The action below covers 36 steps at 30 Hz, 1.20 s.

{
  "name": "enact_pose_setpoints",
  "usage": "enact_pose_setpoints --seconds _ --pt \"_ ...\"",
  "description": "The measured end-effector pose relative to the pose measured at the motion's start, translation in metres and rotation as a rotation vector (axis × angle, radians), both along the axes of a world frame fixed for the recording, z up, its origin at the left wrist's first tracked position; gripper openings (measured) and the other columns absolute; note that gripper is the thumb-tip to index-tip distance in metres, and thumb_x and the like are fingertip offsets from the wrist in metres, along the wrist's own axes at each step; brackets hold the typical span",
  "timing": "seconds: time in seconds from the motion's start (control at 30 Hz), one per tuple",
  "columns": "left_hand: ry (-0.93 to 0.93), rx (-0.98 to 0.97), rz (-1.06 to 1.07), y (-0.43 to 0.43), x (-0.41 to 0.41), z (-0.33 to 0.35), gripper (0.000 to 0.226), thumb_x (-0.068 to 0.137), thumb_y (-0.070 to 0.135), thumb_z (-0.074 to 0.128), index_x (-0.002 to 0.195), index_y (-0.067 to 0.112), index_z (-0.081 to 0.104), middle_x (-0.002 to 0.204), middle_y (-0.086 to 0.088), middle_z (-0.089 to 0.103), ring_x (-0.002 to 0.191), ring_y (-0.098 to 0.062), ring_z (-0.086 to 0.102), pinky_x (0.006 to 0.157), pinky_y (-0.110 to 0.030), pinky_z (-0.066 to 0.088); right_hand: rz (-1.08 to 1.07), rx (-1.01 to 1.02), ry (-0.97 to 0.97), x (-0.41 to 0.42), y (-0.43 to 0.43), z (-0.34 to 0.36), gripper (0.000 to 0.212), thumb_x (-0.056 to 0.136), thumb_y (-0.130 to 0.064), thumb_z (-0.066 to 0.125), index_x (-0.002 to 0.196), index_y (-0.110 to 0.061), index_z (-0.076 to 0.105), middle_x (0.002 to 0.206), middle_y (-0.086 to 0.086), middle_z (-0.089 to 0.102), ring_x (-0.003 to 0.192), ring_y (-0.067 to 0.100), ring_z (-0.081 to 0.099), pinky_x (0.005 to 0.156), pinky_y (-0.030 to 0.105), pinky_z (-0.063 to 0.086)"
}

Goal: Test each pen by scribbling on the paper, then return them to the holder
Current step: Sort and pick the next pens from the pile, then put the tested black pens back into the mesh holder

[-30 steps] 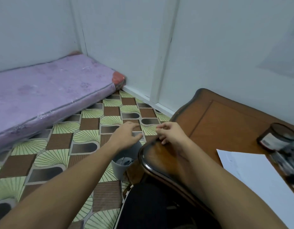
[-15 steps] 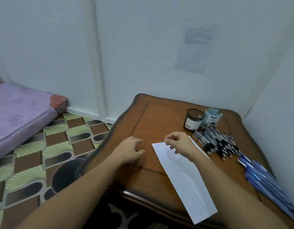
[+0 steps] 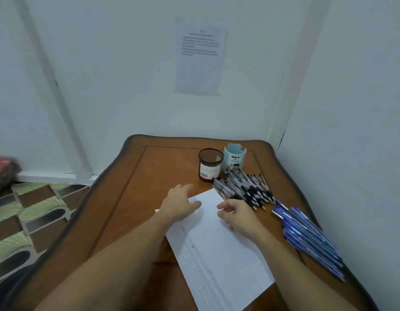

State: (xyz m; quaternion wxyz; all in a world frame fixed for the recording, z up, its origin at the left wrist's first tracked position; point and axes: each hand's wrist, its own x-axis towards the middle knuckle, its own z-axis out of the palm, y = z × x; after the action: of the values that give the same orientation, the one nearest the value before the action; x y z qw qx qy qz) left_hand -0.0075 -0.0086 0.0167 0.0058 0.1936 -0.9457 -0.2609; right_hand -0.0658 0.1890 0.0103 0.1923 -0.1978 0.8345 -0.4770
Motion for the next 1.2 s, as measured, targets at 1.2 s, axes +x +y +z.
enact_pose_setpoints --seconds 1.2 --pt "0.641 0.592 0.226 -0.012 -0.039 -0.019 0.091 0.068 0.033 0.089 0.145 0.031 0.039 0.127 0.010 0.057 0.117 -0.012 0.056 0.099 -0.031 0.050 -0.135 -0.177 0.057 -0.005 0.004 -0.039 0.012 0.091 -0.013 0.070 0.101 -0.017 0.074 0.074 -0.014 0.061 0.066 -0.005 0.054 0.063 0.011 0.041"
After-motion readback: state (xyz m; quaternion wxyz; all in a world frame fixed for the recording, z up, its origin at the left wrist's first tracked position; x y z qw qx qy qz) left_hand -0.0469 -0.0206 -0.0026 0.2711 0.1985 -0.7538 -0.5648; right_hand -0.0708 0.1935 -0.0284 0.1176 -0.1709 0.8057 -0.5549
